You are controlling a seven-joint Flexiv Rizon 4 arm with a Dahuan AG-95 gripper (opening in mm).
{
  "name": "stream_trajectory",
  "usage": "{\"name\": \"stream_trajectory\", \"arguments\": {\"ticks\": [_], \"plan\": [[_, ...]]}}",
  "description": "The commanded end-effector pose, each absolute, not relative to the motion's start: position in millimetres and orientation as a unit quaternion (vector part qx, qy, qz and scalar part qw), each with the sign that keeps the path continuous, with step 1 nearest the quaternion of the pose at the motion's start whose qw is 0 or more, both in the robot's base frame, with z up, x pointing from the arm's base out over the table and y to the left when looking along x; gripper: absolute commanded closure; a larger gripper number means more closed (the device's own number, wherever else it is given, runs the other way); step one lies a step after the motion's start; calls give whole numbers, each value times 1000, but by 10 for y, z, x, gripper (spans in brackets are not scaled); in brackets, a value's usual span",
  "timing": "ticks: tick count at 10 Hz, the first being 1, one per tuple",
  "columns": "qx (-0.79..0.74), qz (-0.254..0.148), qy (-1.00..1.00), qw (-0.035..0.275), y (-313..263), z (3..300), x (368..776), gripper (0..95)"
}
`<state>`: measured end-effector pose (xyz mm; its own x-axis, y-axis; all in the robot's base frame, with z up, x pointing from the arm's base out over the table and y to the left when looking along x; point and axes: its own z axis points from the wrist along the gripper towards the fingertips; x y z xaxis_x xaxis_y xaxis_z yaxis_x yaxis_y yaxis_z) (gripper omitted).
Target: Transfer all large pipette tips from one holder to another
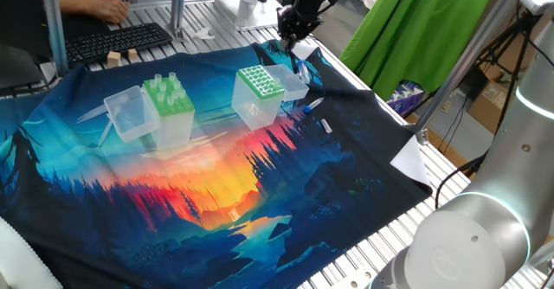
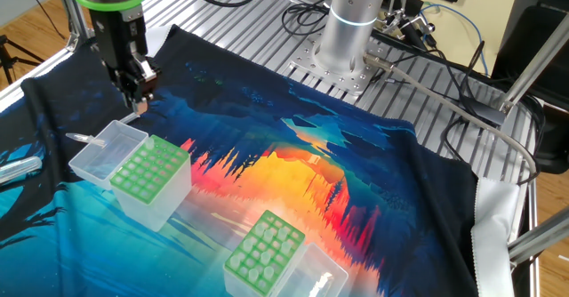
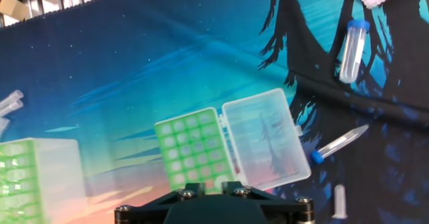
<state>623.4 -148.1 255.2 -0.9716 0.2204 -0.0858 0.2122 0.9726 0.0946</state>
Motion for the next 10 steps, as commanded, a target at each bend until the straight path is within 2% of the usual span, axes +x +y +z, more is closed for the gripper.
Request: {"name": "stream_trajectory", "arguments": {"ticks": [1, 7, 8, 10], "plan": [[140, 44, 988, 39, -1268, 2625, 6216, 950], [209, 43, 977, 27, -701, 2629, 6163, 950], [223, 42, 973, 27, -580, 2575, 6159, 760], [236, 42, 971, 27, -455, 2488, 6161, 760]]}}
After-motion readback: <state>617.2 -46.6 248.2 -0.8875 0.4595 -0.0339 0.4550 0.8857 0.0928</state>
